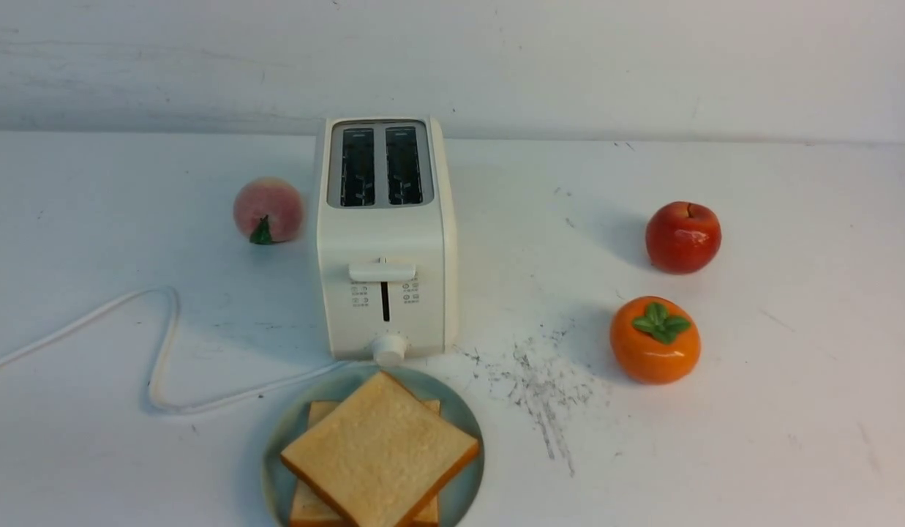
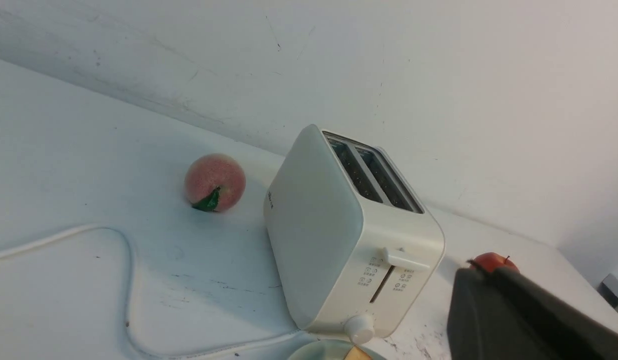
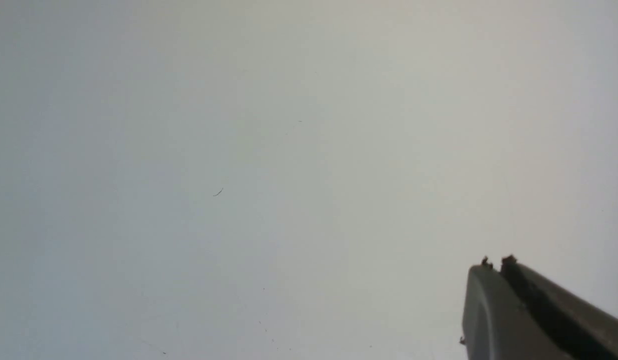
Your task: Take toasted bread from bread machine on white table place on plate.
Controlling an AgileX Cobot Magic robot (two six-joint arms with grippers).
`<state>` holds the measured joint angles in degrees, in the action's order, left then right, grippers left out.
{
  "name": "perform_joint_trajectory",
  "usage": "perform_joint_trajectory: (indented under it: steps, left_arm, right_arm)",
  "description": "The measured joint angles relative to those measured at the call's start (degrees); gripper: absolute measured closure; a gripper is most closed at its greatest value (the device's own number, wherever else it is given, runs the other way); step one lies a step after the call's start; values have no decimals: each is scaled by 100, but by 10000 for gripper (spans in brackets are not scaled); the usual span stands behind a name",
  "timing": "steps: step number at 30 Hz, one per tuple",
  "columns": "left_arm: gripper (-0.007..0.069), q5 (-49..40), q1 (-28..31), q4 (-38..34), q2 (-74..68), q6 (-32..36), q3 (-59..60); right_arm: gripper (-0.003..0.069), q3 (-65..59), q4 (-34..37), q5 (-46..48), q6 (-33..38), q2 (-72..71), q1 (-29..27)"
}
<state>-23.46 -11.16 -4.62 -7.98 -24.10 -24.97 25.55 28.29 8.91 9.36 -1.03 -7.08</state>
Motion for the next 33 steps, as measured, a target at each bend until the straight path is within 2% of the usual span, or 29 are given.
perform_joint_trajectory:
  steps: [6,10,15,19,24,33]
  left_arm:
    - [608,185,0,396,59,442,566]
    - [607,595,16,462,544,968,1673]
    - [606,860,458,384,845,1140,2593]
    - [603,498,761,356,853,1154,2658]
    - [597,171,768,336,853,1156,2669]
    - [588,132,768,334,853,1162,2669]
  right_arm:
    - [625,0,5,0,0,0,0]
    - [619,0,45,0,0,0,0]
    - [615,0,45,7,0,0,0]
    - [609,0,45,15,0,-2,0]
    - [601,0,45,23,0,-2,0]
    - [582,0,45,23,0,-2,0]
